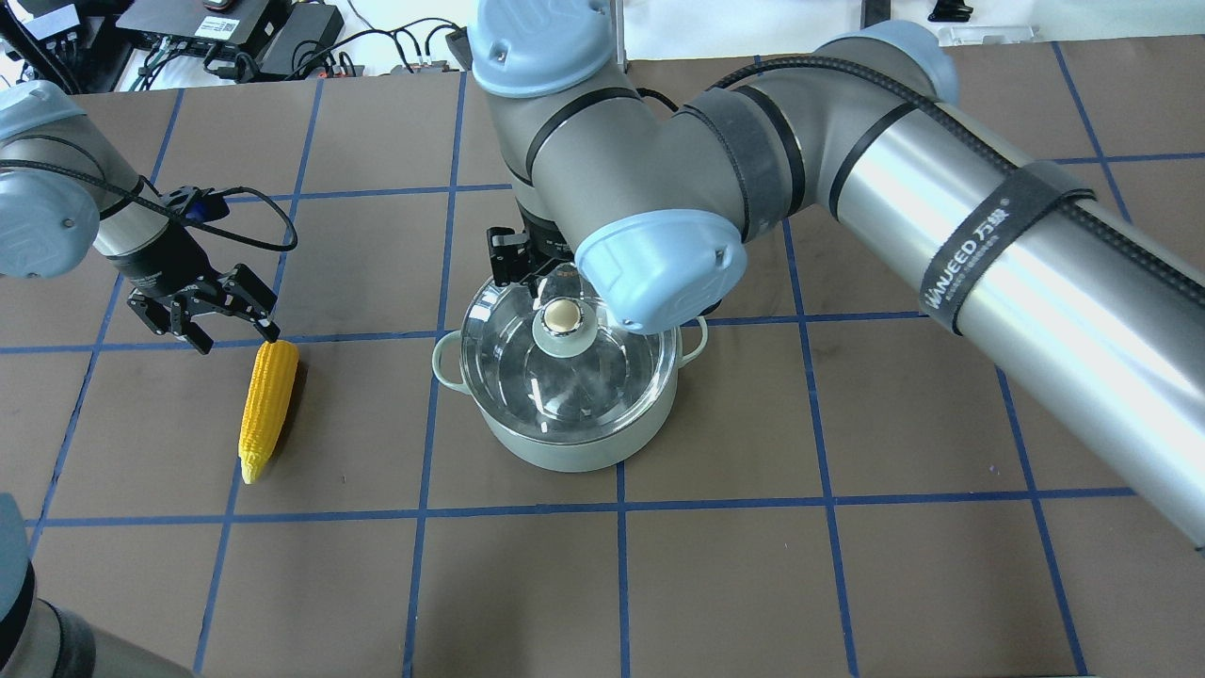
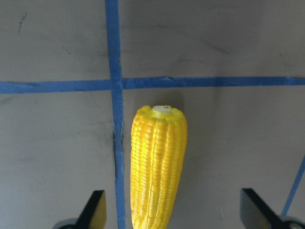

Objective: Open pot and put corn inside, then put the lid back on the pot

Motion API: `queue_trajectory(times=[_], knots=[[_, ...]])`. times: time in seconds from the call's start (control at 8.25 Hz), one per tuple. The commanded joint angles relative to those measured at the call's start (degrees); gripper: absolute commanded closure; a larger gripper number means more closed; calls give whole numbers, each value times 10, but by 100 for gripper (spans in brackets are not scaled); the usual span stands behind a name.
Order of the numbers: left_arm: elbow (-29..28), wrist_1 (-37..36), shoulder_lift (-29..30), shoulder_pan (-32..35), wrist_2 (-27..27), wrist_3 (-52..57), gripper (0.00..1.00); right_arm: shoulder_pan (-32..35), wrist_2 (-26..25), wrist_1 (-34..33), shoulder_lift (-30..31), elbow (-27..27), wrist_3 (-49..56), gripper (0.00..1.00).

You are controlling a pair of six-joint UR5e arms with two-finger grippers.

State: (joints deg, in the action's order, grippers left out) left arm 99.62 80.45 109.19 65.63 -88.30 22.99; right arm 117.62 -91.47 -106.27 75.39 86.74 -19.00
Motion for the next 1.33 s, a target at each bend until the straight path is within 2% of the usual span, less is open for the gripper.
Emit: queue_trajectory(times=[0.0, 0.36, 0.61, 0.73, 0.85, 0.97, 1.09, 1.21], knots=[[13, -34, 23, -1, 1, -2, 0, 13, 2, -14, -29, 0, -60, 0], [86, -103, 39, 0, 0, -1, 0, 13, 2, -20, -44, 8, -74, 0], [94, -103, 41, 0, 1, -16, 0, 13, 2, -26, -51, 9, -78, 19], [94, -103, 39, 0, 3, -28, 5, 13, 2, -26, -51, 9, -79, 33], [94, -103, 39, 0, 3, -28, 61, 13, 2, -26, -51, 9, -78, 45], [93, -103, 39, 0, 8, -29, 88, 13, 2, -26, -53, 9, -75, 60], [90, -97, 38, 0, 7, -29, 100, 13, 2, -26, -53, 8, -67, 84], [89, -85, 26, 0, 4, -30, 100, 13, 18, -37, -53, 6, -59, 100]])
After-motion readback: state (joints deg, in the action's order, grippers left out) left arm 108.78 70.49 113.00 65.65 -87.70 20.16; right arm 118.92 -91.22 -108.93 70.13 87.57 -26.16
